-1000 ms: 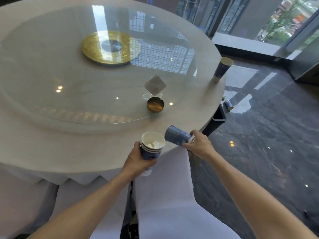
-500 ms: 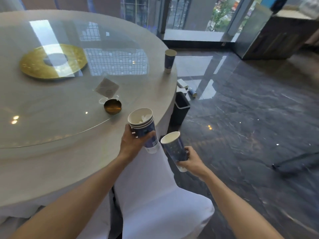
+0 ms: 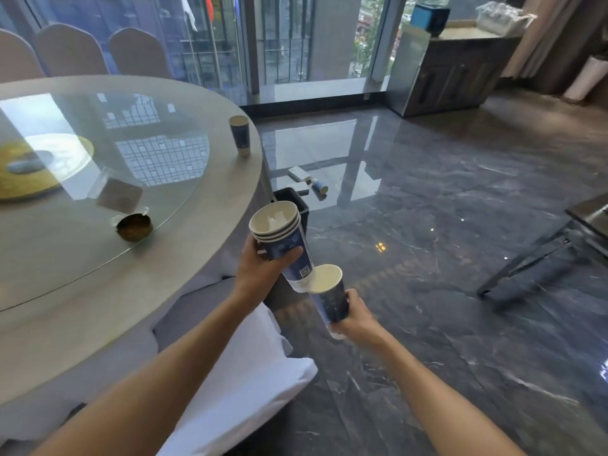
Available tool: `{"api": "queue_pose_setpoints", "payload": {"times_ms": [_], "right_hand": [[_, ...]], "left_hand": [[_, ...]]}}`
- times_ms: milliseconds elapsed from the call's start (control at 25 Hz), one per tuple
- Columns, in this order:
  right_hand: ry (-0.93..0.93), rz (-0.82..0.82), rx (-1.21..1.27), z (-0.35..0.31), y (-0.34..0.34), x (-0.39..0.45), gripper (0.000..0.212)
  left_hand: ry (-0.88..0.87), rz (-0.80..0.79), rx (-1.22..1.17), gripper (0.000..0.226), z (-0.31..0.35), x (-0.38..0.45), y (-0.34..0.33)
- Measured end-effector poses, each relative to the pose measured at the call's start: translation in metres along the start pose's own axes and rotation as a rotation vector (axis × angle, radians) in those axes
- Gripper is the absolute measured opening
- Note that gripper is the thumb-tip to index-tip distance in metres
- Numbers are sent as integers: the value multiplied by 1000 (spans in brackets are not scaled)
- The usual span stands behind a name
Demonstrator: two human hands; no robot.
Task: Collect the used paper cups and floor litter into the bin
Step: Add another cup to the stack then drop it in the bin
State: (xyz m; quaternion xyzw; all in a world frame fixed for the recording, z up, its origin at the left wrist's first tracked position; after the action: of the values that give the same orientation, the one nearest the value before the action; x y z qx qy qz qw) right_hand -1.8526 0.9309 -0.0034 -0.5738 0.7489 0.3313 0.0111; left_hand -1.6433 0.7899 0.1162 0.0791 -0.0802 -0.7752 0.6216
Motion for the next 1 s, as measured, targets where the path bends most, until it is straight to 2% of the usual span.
{"api": "queue_pose_setpoints", "payload": {"times_ms": [240, 480, 600, 800, 880, 1000], "right_hand": [[64, 9, 52, 31, 75, -31, 59], [10, 32, 172, 62, 122, -26, 63], [-17, 10, 213, 71, 129, -6, 69], [-81, -2, 258, 86, 143, 52, 64], [-111, 12, 260, 88, 158, 83, 60], [-137, -4, 219, 77, 182, 122, 61]], "left_hand": [[35, -171, 27, 72, 12, -50, -125], [33, -337, 175, 81, 8, -55, -199], [47, -394, 201, 80, 0, -35, -220], [84, -436, 101, 79, -25, 24, -272], [93, -464, 55, 86, -31, 56, -296], [143, -500, -1, 111, -27, 96, -316]]}}
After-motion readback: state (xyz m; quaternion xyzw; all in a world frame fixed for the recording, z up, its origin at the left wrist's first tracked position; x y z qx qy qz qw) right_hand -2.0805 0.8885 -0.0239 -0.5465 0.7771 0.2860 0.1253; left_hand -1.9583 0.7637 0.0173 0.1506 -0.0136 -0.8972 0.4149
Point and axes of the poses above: each hand's wrist, its own x-axis towards the middle knuckle, its own y-axis out of the back of the hand, z = x × y, the point moved 9 cm from there along x, towards the middle knuckle, and after that the axes turned 6 degrees about x, right-handed, at the moved point
